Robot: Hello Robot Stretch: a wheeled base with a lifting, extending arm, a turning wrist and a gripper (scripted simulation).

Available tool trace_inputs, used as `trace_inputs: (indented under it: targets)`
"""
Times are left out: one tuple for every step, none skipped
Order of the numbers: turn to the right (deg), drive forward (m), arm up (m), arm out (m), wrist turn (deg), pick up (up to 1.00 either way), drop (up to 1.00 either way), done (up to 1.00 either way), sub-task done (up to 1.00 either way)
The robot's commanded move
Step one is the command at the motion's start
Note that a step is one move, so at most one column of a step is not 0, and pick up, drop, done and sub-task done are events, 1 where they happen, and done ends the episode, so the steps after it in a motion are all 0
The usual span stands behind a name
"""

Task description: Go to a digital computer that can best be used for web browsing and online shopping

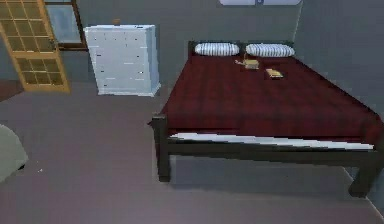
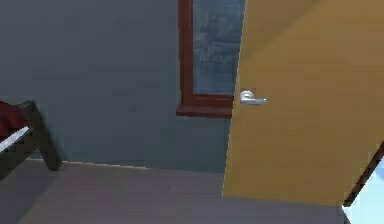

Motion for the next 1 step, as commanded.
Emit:
trace_inputs:
  targets:
    - [-27.0, 0.00, 0.00, 0.00, 0.0, 0.00, 0.00, 0.00, 0.00]
